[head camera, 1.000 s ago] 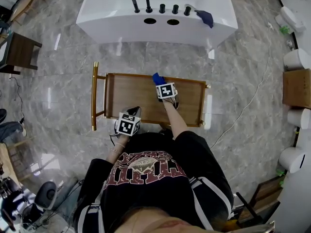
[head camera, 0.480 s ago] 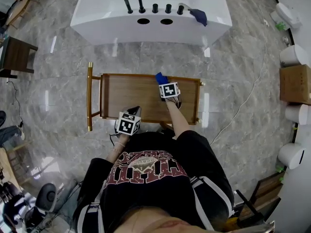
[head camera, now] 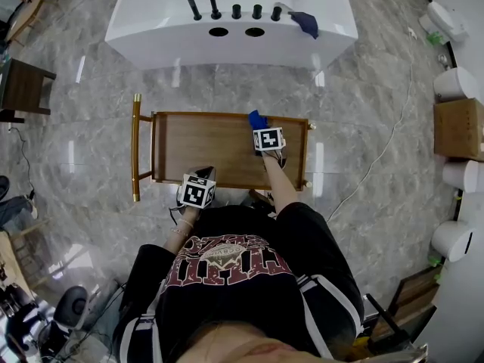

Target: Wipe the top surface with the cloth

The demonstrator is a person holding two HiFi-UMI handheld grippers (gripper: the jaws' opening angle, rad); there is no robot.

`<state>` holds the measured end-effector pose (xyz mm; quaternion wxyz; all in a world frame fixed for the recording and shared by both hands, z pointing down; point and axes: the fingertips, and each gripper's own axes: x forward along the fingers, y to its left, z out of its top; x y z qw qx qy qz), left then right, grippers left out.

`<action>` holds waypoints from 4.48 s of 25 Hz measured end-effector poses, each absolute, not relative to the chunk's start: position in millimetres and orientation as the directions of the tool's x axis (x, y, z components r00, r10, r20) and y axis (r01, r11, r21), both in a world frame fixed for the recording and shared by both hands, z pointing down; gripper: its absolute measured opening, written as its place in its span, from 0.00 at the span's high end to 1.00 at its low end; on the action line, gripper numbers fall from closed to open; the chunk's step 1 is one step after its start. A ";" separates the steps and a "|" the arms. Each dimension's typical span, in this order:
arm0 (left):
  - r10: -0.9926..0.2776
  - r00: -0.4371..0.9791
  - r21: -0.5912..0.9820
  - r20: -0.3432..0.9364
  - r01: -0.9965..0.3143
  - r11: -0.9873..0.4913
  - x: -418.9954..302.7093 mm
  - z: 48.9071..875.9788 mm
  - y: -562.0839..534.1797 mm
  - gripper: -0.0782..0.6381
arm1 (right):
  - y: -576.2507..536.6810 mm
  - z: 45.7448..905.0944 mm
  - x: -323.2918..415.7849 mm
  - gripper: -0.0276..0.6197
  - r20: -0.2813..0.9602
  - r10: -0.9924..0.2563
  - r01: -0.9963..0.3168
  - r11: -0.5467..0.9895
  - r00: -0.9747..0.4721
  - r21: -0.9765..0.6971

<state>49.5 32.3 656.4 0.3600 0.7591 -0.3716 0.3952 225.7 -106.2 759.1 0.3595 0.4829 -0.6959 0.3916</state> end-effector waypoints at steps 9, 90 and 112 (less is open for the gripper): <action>-0.217 0.196 0.078 0.956 -0.886 -0.458 3.7 737.0 37.0 0.82 | -105.7 760.8 241.8 0.80 0.882 -0.393 -0.959 0.213 -0.259 -0.187; -0.172 0.084 0.045 0.982 -0.974 -0.220 -166.2 765.5 44.9 0.82 | -84.9 762.0 383.3 0.80 0.917 -0.377 -0.990 -0.098 0.130 0.100; -0.215 0.162 0.107 0.963 -0.963 -0.245 -171.2 765.2 47.0 0.82 | -120.3 705.6 -66.4 0.80 0.693 -0.412 -0.807 0.314 -0.591 -0.501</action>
